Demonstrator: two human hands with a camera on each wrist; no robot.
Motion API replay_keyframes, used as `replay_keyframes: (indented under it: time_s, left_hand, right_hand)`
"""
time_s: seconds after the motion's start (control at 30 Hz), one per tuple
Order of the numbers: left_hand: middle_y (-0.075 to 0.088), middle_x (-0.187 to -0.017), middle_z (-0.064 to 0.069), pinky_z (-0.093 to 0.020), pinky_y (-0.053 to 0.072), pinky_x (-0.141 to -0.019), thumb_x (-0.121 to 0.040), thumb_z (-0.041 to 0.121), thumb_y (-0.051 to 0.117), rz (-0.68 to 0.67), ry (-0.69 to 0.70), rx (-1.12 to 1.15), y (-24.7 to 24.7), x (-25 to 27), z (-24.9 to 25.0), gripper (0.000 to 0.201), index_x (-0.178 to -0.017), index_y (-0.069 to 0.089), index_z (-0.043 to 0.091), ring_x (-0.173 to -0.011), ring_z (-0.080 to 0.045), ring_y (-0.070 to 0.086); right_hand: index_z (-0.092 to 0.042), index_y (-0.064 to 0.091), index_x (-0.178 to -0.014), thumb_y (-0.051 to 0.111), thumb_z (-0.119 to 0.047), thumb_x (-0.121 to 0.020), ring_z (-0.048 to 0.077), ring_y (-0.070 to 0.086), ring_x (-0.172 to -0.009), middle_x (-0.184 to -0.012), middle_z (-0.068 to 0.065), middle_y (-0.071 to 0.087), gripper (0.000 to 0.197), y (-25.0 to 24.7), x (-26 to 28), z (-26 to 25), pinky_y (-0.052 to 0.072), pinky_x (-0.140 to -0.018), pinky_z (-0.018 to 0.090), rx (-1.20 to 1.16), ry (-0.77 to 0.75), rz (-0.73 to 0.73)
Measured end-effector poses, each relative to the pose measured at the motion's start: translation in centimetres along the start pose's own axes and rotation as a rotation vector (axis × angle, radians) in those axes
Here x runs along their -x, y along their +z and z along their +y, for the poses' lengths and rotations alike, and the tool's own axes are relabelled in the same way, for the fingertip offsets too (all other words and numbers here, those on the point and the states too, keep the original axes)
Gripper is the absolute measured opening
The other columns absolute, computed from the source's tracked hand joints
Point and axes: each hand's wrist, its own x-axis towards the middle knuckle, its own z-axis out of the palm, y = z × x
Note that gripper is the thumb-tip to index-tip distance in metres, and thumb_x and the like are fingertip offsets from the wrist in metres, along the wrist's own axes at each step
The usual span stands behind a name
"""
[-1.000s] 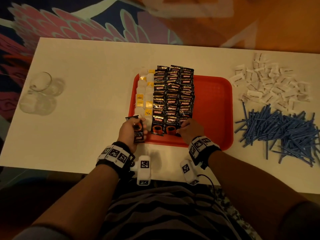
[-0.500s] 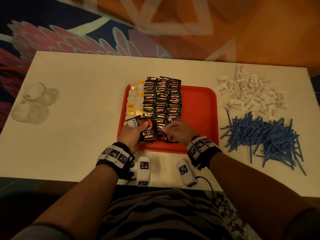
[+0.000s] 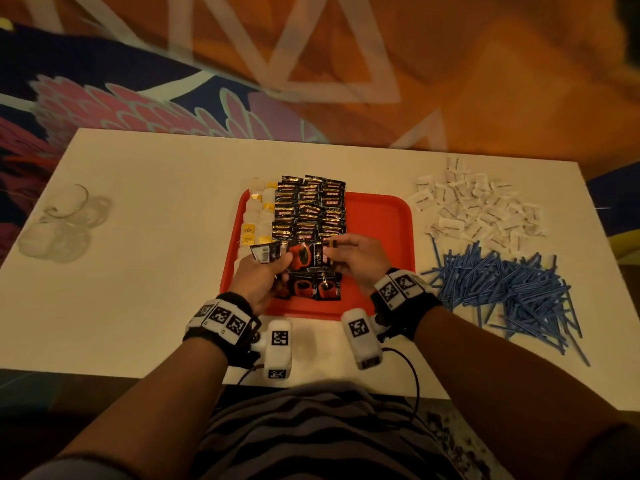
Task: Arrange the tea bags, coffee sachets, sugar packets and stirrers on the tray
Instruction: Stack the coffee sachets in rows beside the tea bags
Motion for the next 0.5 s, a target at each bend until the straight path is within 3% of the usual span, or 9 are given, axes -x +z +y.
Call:
replay_keyframes:
  time_s: [0.1, 0.2, 0.27, 0.37, 0.5]
  left_hand:
    - [0.069, -0.085, -0.009, -0.029, 0.047, -0.059, -0.089, -0.001, 0.068, -0.047, 0.031, -0.183, -1.1, 0.5, -0.7, 0.017, -0.097, 0.068, 0.014, -0.056, -0.013, 0.055]
    - [0.069, -0.082, -0.007, -0.022, 0.049, -0.052, -0.086, -0.007, 0.066, -0.021, 0.077, -0.267, -1.6, 0.9, -0.3, 0.023, -0.099, 0.067, 0.012, -0.056, -0.012, 0.059]
    - [0.073, -0.091, -0.006, -0.021, 0.05, -0.056, -0.088, 0.004, 0.07, -0.026, 0.088, -0.256, -1.9, 1.0, 0.2, 0.022, -0.107, 0.068, 0.014, -0.065, -0.013, 0.062]
    - [0.074, -0.09, -0.007, -0.025, 0.05, -0.06, -0.088, 0.023, 0.075, -0.1, 0.083, -0.296, -1.8, 1.2, 0.5, 0.025, -0.11, 0.07, 0.012, -0.069, -0.016, 0.062]
    - [0.072, -0.091, -0.013, -0.027, 0.051, -0.055, -0.091, 0.017, 0.072, -0.121, 0.066, -0.183, -1.7, 1.2, 0.6, 0.025, -0.114, 0.066, 0.01, -0.064, -0.016, 0.064]
  right_hand:
    - [-0.023, 0.067, -0.086, 0.073, -0.006, -0.083, 0.017, 0.069, -0.085, -0.091, 0.0, 0.071, 0.019, 0.5, -0.1, -0.3, 0.058, -0.08, 0.035, 0.126, -0.086, 0.021]
    - [-0.023, 0.067, -0.089, 0.07, -0.006, -0.084, 0.003, 0.062, -0.063, -0.077, -0.005, 0.069, 0.018, 1.2, 0.2, -0.5, 0.052, -0.057, 0.021, 0.382, -0.17, 0.035]
    - [-0.021, 0.066, -0.093, 0.066, -0.002, -0.086, -0.002, 0.06, -0.054, -0.076, -0.003, 0.07, 0.02, 1.7, 0.2, -0.5, 0.048, -0.046, 0.017, 0.445, -0.18, 0.01]
    - [-0.026, 0.063, -0.095, 0.068, -0.007, -0.086, 0.004, 0.065, -0.064, -0.076, -0.007, 0.072, 0.021, 2.5, 0.2, -0.6, 0.049, -0.053, 0.023, 0.485, -0.197, -0.07]
    - [-0.028, 0.06, -0.094, 0.071, -0.021, -0.087, 0.011, 0.065, -0.068, -0.075, -0.008, 0.071, 0.015, 3.4, 0.2, -0.7, 0.051, -0.059, 0.027, 0.381, -0.221, -0.06]
